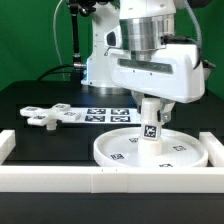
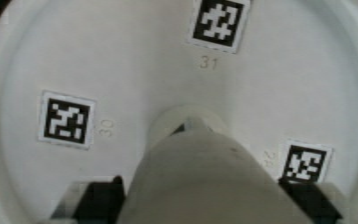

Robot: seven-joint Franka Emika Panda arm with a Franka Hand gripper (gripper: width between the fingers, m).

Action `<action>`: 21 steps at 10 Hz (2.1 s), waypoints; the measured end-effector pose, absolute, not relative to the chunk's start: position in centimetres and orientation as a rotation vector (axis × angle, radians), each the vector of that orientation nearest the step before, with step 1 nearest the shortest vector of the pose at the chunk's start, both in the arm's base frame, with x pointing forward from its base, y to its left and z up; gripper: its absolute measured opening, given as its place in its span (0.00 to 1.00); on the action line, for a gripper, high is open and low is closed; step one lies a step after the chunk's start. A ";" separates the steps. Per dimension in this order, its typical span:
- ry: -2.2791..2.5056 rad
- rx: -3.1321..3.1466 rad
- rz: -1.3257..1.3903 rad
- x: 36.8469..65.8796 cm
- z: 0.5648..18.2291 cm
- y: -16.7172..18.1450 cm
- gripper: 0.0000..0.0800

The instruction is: Assemble round table

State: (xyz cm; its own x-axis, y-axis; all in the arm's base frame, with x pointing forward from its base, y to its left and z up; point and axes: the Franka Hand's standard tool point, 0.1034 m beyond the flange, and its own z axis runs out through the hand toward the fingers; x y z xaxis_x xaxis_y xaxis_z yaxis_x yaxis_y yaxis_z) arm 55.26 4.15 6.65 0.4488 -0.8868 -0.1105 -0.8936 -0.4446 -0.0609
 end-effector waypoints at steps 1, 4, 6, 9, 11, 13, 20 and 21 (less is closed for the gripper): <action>1.620 -2.561 0.098 55.4 6.6 3.9 0.52; 1.606 -2.569 0.095 55.5 6.6 4.0 0.52; 1.471 -2.668 0.077 55.4 6.7 4.9 0.79; 1.074 -2.844 0.057 55.4 6.7 5.2 0.81; 0.814 -2.930 0.041 55.5 6.7 5.0 0.81; 0.386 -3.031 0.007 55.8 6.9 4.8 0.81; -0.401 -3.054 -0.037 56.3 7.2 4.1 0.81; -0.613 -3.028 -0.048 56.3 7.3 4.2 0.81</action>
Offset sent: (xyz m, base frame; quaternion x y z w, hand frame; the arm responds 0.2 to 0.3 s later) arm 0.0000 0.0000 0.0000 0.0000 0.0000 -0.0650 0.9979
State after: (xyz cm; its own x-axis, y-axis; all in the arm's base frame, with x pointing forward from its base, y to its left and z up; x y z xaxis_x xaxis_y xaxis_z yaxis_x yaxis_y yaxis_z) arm 56.33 4.17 7.26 0.9209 0.3878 0.0406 0.3894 -0.9200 -0.0451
